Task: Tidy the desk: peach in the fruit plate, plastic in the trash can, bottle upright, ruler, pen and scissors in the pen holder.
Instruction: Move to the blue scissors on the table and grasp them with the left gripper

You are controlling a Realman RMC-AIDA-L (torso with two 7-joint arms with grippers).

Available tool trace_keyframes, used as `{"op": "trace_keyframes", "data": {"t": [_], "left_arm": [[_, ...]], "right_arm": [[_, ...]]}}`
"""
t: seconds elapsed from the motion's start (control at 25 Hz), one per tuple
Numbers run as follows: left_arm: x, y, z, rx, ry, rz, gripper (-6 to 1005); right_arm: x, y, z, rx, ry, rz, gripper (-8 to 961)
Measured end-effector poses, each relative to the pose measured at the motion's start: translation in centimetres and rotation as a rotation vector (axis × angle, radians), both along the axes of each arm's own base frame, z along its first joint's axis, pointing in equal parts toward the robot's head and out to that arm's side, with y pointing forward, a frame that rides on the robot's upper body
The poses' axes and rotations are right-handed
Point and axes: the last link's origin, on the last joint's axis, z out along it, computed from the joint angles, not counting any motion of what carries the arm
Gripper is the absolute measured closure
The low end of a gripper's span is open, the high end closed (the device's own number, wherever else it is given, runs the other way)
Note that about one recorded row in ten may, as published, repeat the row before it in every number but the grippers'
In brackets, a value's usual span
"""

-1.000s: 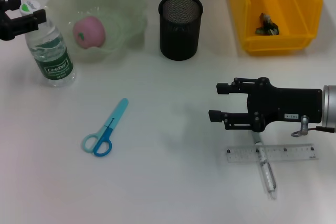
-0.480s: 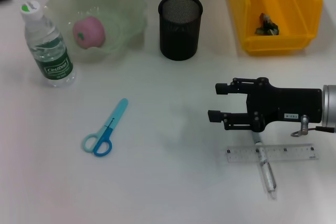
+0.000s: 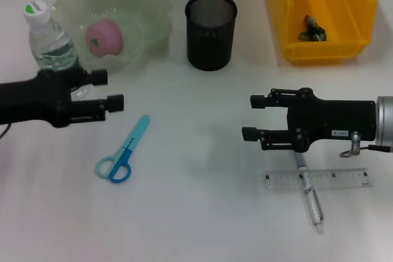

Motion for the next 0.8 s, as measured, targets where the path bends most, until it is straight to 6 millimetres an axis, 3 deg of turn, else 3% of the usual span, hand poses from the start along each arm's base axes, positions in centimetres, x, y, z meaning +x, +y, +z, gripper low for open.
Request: {"op": "trace_keyframes", "data": {"t": [0.04, 0.32, 0.64, 0.72, 0.8], "left_arm": [[-0.6, 0.5, -0.9, -0.029, 0.070, 0.051, 200], [-0.2, 2.3, -1.7, -0.108, 0.206, 0.195, 200], [4.1, 4.7, -1.8, -0.233, 0.459, 0.298, 201], [6.5, 5.5, -2.5, -0.264, 0.621, 0.309, 201], [7.0, 5.6, -2.7, -0.270, 0.654, 0.309, 201]], "right_arm": [[-0.1, 0.0, 0.0, -0.004, 0.000, -0.003, 226], [-0.2, 0.1, 0.0, -0.025, -0.012, -0.014, 226], [-0.2, 0.2, 0.0, -0.031, -0.019, -0.014, 227], [-0.5, 0.2, 0.1, -0.038, -0.026, 0.008, 227], [-0.7, 0.1, 0.0, -0.050, -0.042, 0.035, 227]]}}
